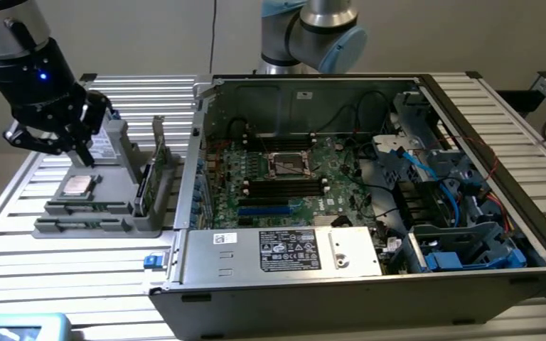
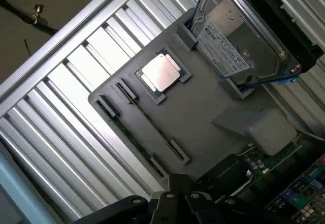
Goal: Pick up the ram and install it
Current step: 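Pick up the ram and move it above insertion slot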
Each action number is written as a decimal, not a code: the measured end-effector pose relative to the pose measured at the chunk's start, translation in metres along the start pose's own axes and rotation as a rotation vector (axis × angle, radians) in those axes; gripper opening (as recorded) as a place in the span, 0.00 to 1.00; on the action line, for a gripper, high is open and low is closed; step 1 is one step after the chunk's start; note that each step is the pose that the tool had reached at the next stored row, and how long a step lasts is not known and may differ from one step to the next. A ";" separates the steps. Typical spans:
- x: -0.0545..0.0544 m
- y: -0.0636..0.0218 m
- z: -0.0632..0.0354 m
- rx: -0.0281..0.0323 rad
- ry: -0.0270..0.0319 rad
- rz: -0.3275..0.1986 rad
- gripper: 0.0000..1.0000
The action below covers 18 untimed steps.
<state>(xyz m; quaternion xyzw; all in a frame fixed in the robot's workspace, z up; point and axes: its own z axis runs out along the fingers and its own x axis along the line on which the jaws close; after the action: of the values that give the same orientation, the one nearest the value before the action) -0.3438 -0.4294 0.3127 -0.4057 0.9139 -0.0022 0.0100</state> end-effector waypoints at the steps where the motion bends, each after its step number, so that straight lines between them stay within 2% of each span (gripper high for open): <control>1: 0.000 0.0000 0.0000 -0.0003 -0.0002 -0.018 0.11; 12: 0.000 0.0000 0.0000 -0.0050 -0.0013 -0.218 0.11; 18: 0.000 0.0000 0.0007 -0.0111 0.0055 -0.325 0.11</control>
<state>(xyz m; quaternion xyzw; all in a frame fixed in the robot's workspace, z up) -0.3439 -0.4295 0.3120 -0.5483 0.8363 0.0002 0.0047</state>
